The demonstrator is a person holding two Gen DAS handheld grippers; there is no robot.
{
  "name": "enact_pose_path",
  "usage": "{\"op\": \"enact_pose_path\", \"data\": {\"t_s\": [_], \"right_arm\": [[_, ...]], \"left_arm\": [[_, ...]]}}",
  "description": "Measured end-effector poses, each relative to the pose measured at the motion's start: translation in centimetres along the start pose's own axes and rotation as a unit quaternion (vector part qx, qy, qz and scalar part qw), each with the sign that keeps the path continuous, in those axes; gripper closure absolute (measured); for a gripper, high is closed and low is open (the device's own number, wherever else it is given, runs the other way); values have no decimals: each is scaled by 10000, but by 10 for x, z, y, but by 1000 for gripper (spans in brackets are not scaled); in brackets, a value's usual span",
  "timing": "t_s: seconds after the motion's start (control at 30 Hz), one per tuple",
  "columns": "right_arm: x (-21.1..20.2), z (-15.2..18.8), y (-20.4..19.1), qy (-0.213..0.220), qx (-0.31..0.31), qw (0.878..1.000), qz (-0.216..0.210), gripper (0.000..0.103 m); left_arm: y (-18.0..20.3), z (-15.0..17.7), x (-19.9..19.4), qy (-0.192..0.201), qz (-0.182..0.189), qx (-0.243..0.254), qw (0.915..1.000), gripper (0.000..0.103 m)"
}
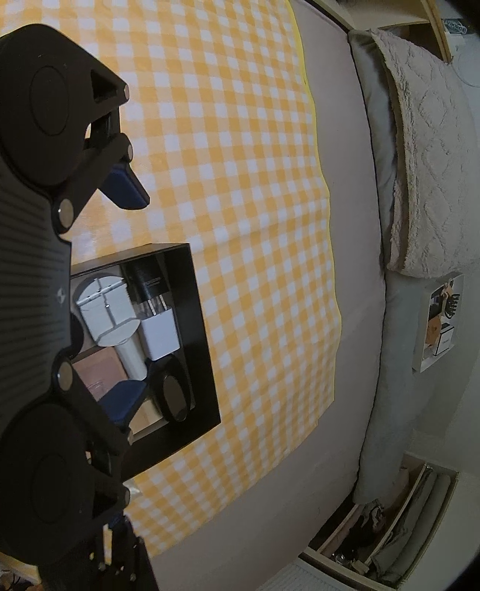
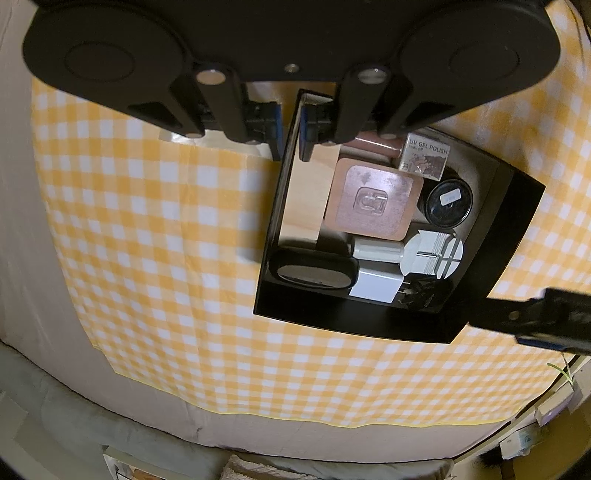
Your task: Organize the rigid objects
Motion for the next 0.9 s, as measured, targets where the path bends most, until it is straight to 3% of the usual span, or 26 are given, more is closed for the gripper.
{"op": "enact_pose_path", "data": {"t_s": [0.57, 0.77, 0.9], "right_arm": [[-9, 1, 0, 141, 193, 9996, 141, 93], [-45, 0, -5, 583, 293, 9979, -51, 92], [-81, 2, -15, 1043, 207, 9942, -183, 79]], "left_arm": [[17, 25, -57, 160, 87, -18, 9998, 0], [24, 34, -81, 319, 51, -38, 9995, 0], [28, 40, -100, 502, 78, -171, 9986, 0]]}}
Point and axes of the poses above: each gripper's, at about its wrist camera, not at the fingertips, and x roughly the way its jaws point, y to its right, z to its underside, the point moved 6 cm from there along x, roughly the way its jaws point, and after that the axes turned 7 degrees about z, right-handed, at the moved point
